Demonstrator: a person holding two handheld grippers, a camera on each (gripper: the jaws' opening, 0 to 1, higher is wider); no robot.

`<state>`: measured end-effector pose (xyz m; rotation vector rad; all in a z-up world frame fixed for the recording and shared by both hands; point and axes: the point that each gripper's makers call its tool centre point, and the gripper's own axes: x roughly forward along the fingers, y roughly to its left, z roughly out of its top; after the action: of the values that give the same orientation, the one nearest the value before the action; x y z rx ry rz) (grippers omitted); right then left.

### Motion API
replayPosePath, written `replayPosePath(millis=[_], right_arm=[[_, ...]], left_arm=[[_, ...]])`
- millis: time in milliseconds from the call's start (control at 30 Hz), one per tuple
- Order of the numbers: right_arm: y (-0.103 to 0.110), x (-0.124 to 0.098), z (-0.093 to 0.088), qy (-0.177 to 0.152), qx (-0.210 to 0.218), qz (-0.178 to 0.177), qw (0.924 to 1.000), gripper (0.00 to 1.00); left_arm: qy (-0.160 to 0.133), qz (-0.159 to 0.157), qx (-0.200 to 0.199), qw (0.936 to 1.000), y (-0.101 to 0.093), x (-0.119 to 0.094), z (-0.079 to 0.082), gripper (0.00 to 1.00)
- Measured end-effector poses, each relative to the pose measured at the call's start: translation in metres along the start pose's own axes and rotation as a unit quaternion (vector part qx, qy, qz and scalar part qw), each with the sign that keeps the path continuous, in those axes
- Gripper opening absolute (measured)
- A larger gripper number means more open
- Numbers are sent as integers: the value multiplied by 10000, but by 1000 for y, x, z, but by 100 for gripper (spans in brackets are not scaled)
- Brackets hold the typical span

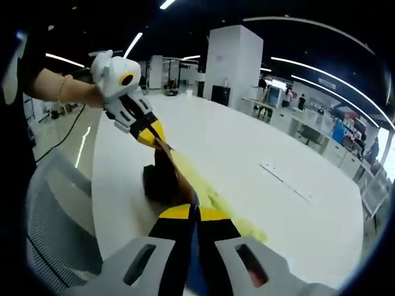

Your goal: Fold the garment on the visible template until the final outline fits inside the template.

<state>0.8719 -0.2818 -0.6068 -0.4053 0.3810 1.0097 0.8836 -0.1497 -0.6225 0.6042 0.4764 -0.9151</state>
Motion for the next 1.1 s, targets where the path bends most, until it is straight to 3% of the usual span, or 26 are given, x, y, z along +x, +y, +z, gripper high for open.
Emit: replayPosePath(millis=[167, 500, 1100], right_arm=[[-6, -9, 16, -134, -102, -110, 9998, 2], [-22, -37, 68, -616, -349, -442, 9965, 2], [-21, -88, 144, -1166, -1000, -961, 9835, 2]], left_arm=[[-231, 75, -259, 9994, 3, -16, 21, 0], [-811, 380, -851, 9923, 21, -52, 64, 0], [-1357, 899, -637, 9846, 29, -115, 127, 0]])
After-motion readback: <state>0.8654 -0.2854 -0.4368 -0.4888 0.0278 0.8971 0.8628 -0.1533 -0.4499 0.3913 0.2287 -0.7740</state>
